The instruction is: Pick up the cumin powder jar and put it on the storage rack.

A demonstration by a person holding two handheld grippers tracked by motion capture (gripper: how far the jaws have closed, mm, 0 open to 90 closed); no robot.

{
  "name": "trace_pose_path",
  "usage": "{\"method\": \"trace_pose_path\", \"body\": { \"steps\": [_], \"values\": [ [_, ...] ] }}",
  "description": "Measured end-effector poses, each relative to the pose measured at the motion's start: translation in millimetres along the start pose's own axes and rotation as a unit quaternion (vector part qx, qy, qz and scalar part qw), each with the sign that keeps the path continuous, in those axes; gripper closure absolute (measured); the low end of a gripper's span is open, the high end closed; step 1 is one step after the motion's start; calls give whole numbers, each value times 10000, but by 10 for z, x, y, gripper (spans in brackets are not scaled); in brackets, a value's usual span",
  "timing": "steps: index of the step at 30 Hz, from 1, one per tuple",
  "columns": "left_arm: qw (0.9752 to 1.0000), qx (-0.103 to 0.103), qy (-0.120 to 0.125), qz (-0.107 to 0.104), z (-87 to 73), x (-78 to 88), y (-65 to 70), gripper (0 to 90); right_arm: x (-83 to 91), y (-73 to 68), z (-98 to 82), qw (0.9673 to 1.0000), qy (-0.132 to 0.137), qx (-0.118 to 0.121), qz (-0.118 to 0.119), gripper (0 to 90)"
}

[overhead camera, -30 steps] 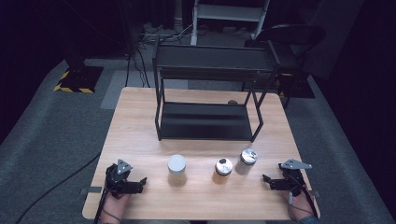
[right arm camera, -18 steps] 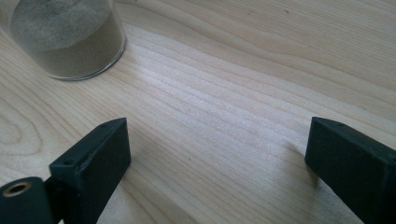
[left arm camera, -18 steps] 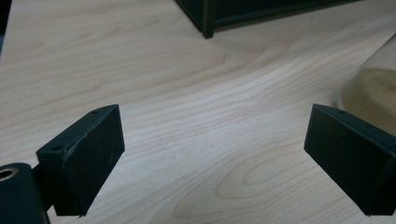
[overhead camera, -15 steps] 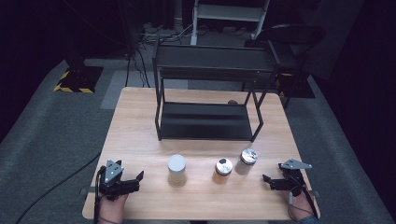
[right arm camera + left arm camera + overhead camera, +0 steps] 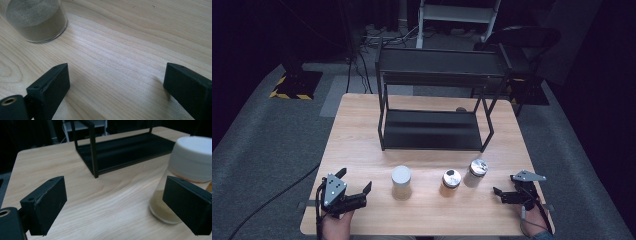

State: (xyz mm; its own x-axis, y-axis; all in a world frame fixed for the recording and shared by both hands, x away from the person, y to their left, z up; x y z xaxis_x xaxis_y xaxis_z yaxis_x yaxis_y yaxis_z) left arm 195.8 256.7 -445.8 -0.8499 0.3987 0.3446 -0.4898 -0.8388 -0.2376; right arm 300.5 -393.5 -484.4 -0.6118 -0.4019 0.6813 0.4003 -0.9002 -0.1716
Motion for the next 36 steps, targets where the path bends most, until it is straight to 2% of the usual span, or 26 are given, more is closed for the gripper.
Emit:
{"method": "trace_pose_path", "body": {
  "steps": [2, 7, 16, 20, 27, 32, 36],
  "values": [
    [10000, -10, 35, 22, 50, 10, 49, 58, 0, 0, 0, 10000, 0, 0, 0, 67],
    [9995, 262, 168, -19, 104, 20, 148, 67, 0, 0, 0, 10000, -1, 0, 1, 67],
    [9992, 188, 353, -51, 223, 48, 320, 67, 1, 4, 1, 10000, -4, 11, 9, 67],
    [9994, -26, 344, 19, 290, 51, 434, 67, 1, 4, 0, 10000, -4, 12, 9, 67],
    [9993, 8, 371, -12, 325, -9, 547, 64, 4, 6, -2, 10000, -7, 27, 18, 67],
    [9988, 251, 400, -143, 316, -104, 575, 38, -1, -5, -1, 10000, 0, 14, -9, 65],
    [9988, 195, 419, -134, 319, -165, 623, 38, 0, -6, -1, 10000, -2, 17, -9, 64]
  ]
}}
Point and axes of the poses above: each handheld gripper's, and its own axes: x roughly backward along the jaws, z roughly out of its top, y roughly to its right, the point moved 5 cm from there along -x, roughly forward along the jaws, and after that the axes turned 14 degrees about -x, right-handed, at the moved point
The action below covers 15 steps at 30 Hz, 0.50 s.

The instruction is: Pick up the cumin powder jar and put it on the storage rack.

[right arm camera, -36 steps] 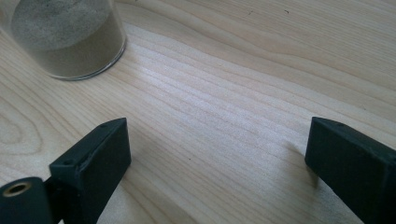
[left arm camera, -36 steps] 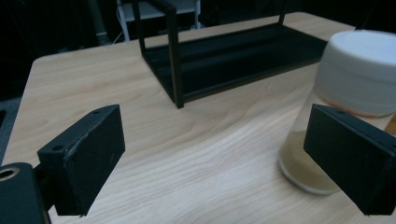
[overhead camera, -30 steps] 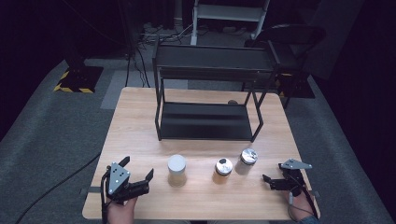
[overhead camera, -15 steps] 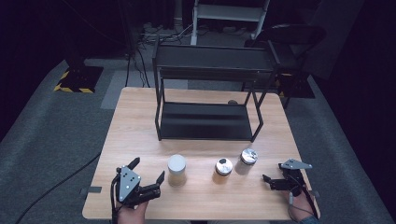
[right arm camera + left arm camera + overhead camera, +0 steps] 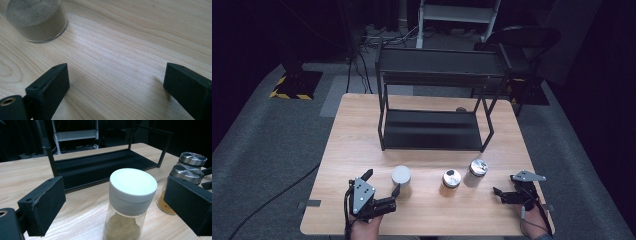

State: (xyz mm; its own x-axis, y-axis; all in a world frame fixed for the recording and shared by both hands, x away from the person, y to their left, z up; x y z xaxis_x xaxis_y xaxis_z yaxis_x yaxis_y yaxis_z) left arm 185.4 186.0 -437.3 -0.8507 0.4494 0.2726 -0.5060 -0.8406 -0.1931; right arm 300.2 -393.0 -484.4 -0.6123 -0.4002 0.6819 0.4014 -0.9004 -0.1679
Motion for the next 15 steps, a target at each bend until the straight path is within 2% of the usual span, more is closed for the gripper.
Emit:
{"method": "trace_pose_path", "body": {
  "steps": [6, 15],
  "values": [
    [9999, -87, -49, -12, -16, -122, 47, 21, -1, 1, 1, 10000, -1, -1, 1, 63],
    [9997, -123, -127, -179, -51, -305, 64, 17, -1, 1, 1, 10000, 0, -1, 0, 63]
  ]
}}
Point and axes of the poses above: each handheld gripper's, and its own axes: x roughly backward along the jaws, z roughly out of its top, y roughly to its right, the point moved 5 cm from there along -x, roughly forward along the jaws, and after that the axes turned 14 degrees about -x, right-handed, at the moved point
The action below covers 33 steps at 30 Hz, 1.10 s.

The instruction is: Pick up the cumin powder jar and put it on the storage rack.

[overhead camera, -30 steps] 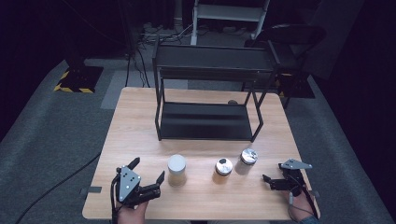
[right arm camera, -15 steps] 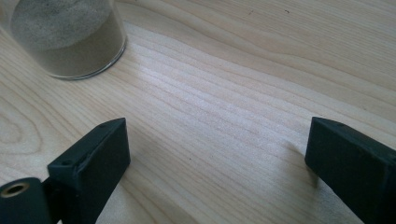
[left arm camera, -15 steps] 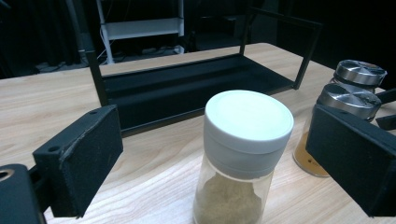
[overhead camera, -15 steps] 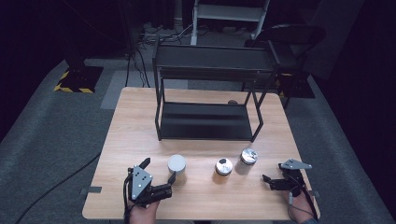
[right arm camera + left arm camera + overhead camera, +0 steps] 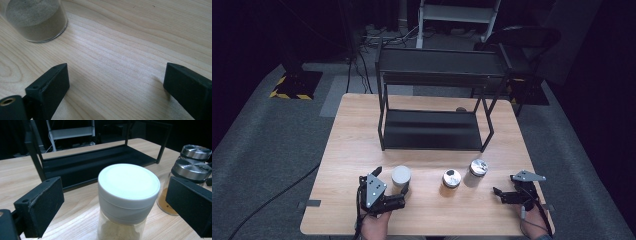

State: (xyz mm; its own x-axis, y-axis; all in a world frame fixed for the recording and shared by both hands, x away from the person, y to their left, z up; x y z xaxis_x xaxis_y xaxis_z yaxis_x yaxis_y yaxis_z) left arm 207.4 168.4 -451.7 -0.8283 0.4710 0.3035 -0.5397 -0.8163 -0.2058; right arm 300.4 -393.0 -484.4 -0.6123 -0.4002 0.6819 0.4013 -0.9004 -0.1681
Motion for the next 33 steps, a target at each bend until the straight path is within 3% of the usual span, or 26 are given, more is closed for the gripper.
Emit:
{"method": "trace_pose_path", "body": {
  "steps": [7, 11, 14, 20, 22, 33],
  "values": [
    [10000, -14, -53, -59, -31, -129, 16, 16, 0, 0, 0, 10000, -1, -1, 0, 64],
    [9997, 138, -83, -157, -65, -196, -9, 33, 0, 0, 0, 10000, -1, 0, -1, 64],
    [9997, 99, -105, -183, -74, -222, 1, 71, -1, 0, 0, 10000, 2, 1, -4, 63],
    [9996, -71, -71, -252, -81, -233, 8, 259, -1, -1, 0, 10000, 2, -1, -4, 63],
    [9995, -171, -94, -249, -54, -227, 28, 330, -1, -1, 1, 10000, 0, 0, -5, 63],
    [9980, -208, -441, -399, 206, -222, -96, 335, -1, -1, 3, 10000, -3, -9, -10, 63]
  ]
}}
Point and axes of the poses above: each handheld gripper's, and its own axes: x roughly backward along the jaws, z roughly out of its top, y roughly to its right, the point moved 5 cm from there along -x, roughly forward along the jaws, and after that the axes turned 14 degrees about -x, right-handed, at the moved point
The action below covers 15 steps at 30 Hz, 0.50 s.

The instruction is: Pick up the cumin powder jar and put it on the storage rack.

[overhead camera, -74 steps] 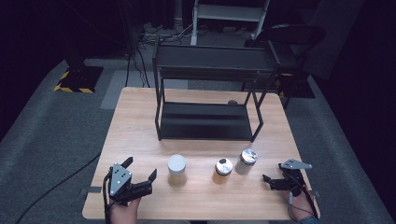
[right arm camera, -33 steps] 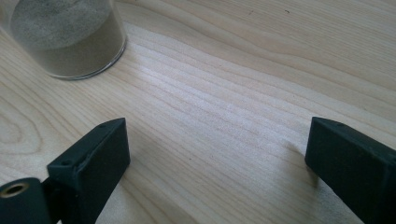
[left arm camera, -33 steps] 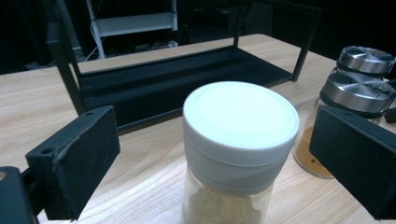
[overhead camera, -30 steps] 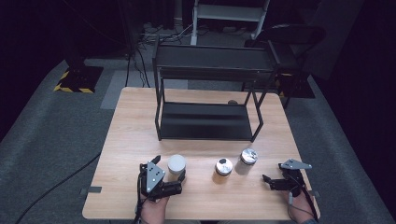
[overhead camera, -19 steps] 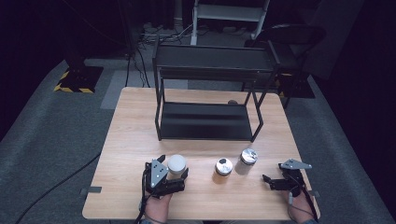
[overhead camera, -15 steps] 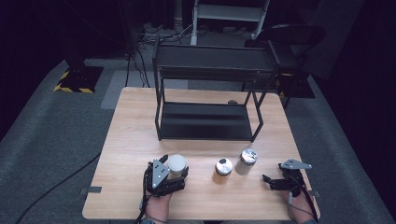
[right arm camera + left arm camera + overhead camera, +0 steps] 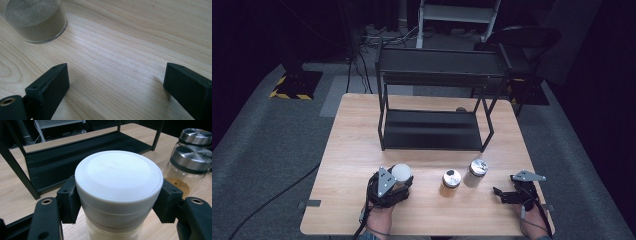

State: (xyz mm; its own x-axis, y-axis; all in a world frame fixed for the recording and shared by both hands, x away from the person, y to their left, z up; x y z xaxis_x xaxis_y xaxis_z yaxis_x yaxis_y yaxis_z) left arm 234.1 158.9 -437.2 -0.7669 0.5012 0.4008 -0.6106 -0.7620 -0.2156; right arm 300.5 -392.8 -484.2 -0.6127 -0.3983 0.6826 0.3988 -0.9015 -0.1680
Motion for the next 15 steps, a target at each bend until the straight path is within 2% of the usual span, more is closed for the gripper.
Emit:
{"method": "trace_pose_path", "body": {
  "steps": [3, 8, 15],
  "values": [
    [10000, 10, -15, -33, 109, 11, -81, 335, 0, 0, 0, 10000, 0, -1, 0, 63],
    [9999, -91, -21, -71, 325, -5, -214, 334, 0, 0, 0, 10000, 0, 0, 0, 63],
    [9998, -44, -123, -168, 638, -81, -410, 335, 0, -1, 0, 10000, 0, -1, -1, 63]
  ]
}}
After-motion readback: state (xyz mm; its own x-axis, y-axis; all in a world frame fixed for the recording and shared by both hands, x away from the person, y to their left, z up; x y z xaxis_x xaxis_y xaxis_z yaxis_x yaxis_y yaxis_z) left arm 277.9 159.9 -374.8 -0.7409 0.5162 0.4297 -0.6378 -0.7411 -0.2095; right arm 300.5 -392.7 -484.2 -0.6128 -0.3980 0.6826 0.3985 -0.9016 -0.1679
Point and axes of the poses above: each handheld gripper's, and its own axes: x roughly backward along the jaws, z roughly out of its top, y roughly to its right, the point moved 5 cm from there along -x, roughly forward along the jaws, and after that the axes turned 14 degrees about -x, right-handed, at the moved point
